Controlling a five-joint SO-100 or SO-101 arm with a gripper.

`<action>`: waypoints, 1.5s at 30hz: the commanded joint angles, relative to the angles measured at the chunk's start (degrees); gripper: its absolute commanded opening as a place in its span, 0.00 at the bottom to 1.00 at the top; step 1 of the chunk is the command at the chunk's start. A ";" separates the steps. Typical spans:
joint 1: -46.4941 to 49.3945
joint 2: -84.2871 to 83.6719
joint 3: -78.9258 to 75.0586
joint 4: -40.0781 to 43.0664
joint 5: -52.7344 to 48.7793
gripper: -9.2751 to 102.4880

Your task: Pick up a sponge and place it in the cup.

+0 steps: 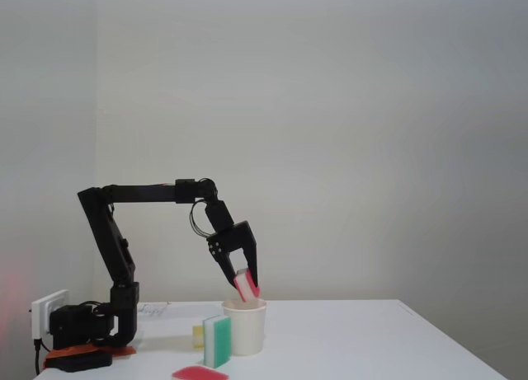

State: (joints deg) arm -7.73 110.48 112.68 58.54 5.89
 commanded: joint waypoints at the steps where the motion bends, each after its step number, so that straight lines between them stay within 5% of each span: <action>1: -0.44 0.79 0.09 -0.09 0.44 0.24; 33: 1.67 1.41 -10.28 7.73 -0.26 0.27; 40: 3.25 6.59 -16.17 12.22 0.26 0.09; 45: 4.48 14.77 -10.81 11.87 0.53 0.08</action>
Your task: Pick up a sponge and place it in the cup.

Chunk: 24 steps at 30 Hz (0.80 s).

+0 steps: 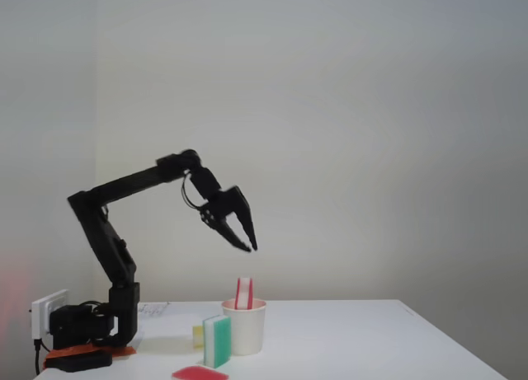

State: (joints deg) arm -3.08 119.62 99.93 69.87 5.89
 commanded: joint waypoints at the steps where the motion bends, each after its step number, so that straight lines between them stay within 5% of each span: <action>1: -0.09 7.65 3.96 0.26 0.53 0.08; 24: 4.92 55.46 59.68 -8.35 -1.14 0.08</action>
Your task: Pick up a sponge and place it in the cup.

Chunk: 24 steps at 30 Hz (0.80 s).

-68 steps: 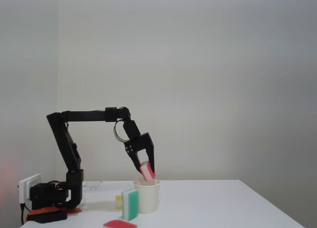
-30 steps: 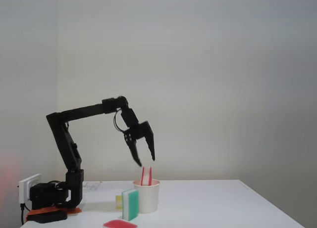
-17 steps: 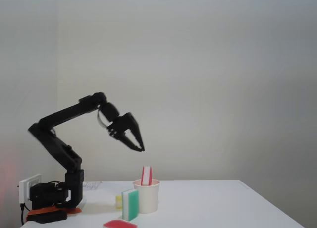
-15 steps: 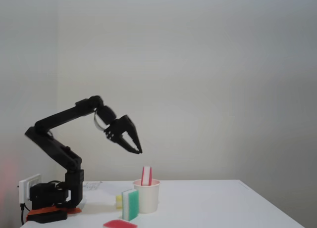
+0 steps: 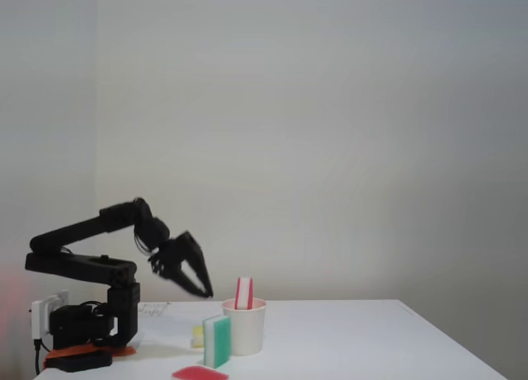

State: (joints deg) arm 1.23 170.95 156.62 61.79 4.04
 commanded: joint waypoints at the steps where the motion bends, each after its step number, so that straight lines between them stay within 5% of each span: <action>1: 0.79 5.98 4.92 0.00 0.70 0.08; 15: 2.99 15.91 20.39 -1.05 0.70 0.08; 24: 2.81 15.91 20.48 5.62 0.79 0.08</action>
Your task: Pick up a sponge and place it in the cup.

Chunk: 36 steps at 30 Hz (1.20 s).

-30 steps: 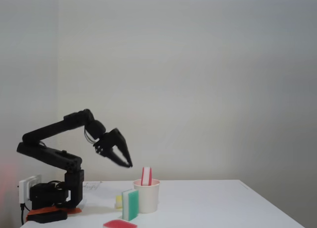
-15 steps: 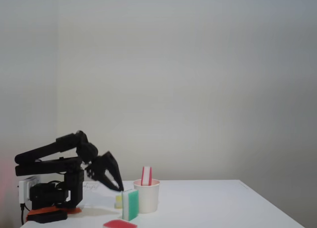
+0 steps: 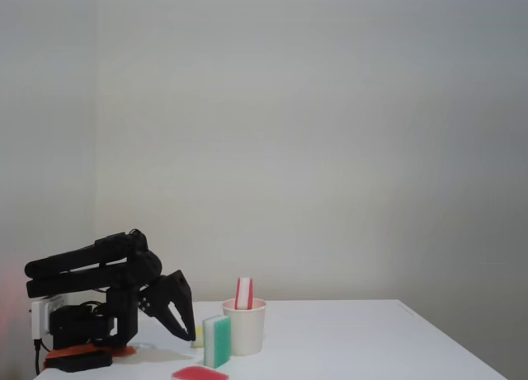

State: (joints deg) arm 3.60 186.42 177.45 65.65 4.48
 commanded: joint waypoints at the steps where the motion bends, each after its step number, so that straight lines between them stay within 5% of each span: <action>1: 0.44 0.44 -0.35 2.72 0.35 0.08; 12: 1.67 0.44 -0.35 13.80 0.35 0.08; 36: 1.67 0.53 -0.35 13.80 0.35 0.08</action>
State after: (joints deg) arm 4.83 186.59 177.36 74.71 3.96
